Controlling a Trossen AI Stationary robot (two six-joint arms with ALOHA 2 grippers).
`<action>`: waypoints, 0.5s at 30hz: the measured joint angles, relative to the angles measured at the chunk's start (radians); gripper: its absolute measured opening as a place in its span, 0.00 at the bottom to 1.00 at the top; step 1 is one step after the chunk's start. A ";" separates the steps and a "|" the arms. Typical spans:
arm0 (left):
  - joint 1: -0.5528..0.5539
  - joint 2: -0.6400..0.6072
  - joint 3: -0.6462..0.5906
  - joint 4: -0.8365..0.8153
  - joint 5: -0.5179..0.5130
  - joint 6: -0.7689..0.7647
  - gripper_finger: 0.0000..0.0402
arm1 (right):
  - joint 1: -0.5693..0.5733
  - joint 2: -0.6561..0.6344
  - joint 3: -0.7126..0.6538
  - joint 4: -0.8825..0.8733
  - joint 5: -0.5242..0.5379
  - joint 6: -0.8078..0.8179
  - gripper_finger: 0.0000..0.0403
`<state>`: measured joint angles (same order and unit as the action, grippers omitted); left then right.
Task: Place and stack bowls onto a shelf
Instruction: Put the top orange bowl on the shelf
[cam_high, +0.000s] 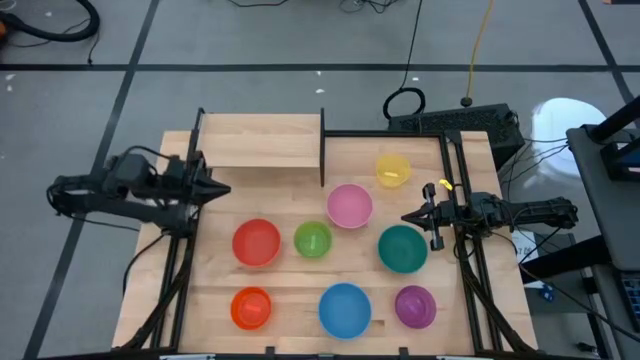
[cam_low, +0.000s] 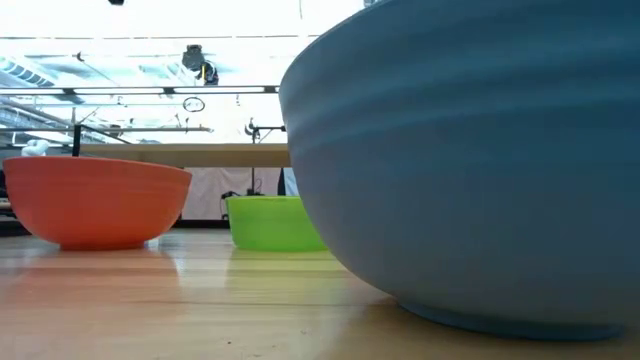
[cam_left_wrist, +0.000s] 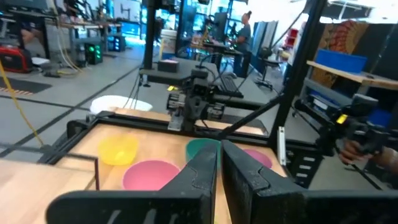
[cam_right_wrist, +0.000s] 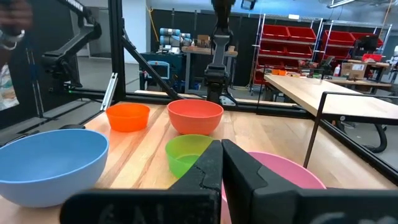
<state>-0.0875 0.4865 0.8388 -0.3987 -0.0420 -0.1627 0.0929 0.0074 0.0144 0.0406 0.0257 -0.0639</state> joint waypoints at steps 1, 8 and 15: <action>-0.007 0.021 0.044 -0.033 0.000 0.000 0.06 | 0.000 0.000 0.000 0.000 0.000 0.000 0.00; -0.067 0.160 0.311 -0.289 0.000 -0.007 0.06 | 0.000 0.000 0.000 0.000 0.000 0.000 0.00; -0.141 0.282 0.425 -0.502 -0.008 -0.046 0.06 | 0.000 0.000 0.000 0.000 0.000 0.000 0.00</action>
<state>-0.2290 0.7681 1.2640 -0.9012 -0.0499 -0.2088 0.0932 0.0074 0.0144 0.0406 0.0257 -0.0639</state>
